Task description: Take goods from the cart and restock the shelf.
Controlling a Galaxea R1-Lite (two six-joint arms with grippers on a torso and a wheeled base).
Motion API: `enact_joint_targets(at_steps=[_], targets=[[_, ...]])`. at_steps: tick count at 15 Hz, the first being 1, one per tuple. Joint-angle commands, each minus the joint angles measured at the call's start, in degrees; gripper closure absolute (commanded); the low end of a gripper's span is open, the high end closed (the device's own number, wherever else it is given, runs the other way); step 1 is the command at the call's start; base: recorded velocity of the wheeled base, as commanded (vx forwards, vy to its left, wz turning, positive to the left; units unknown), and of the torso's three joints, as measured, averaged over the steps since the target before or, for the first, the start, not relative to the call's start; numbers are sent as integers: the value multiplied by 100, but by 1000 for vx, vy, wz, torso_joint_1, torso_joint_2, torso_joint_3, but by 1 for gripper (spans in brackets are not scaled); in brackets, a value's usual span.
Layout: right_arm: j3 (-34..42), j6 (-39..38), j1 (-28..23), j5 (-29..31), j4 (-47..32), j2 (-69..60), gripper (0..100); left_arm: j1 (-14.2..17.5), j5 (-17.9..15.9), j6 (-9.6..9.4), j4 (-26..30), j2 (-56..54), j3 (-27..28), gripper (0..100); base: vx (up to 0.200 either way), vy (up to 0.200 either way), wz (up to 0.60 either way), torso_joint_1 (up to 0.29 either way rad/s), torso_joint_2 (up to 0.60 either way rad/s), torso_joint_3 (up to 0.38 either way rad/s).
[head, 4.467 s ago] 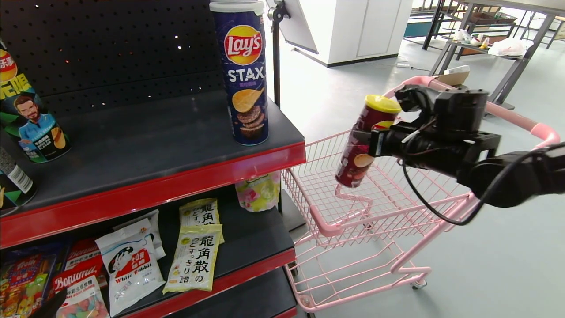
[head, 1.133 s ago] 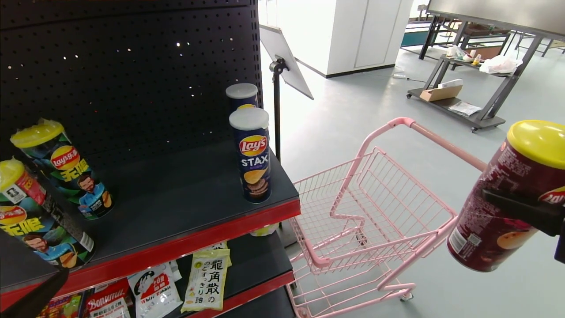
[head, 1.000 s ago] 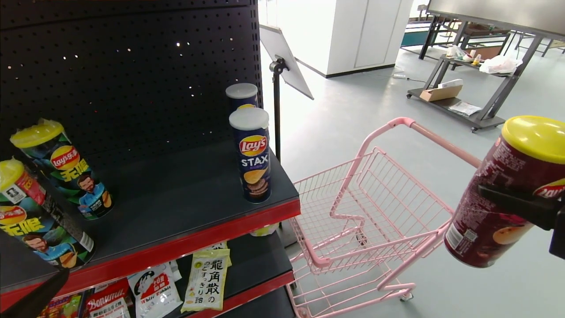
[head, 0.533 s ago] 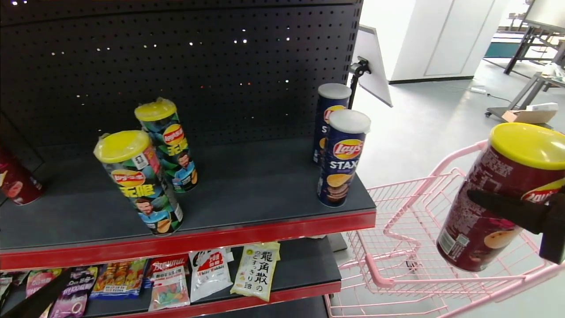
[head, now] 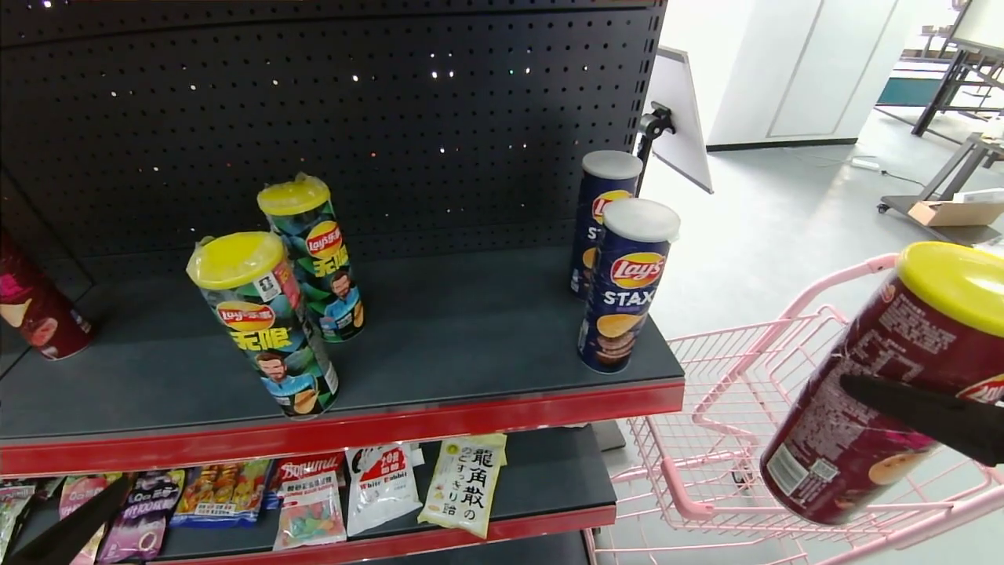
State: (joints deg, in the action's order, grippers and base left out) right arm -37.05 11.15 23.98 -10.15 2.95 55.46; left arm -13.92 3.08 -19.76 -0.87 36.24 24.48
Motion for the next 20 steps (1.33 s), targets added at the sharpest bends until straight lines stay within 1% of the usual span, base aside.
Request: enact_joint_targets(at_steps=[1,3,5,8,11,15,20], targets=[[13,1,19,-13,4,-35,100,3,140,-37,7,6,-13,0,-200,0,0,2,2,2],[172,-34,107,-215,13,-52,100,3,166,-45,7,6,-13,0,-200,0,0,10,0,0],[163,-34,116,-285,13,-52,100,3,157,-54,7,-3,-22,0,-200,0,0,-2,2,7],[224,-34,125,-303,13,-44,100,3,149,-72,7,-3,-13,0,0,0,0,0,0,0],[224,-26,142,-496,13,-44,100,3,131,-63,7,-21,-48,0,0,200,0,7,-1,4],[215,-8,169,-505,13,-44,100,3,131,-63,7,-38,-75,0,0,200,0,6,5,4],[242,-8,388,-505,21,-105,100,3,131,-63,7,-47,-101,0,0,200,0,2,5,-1]])
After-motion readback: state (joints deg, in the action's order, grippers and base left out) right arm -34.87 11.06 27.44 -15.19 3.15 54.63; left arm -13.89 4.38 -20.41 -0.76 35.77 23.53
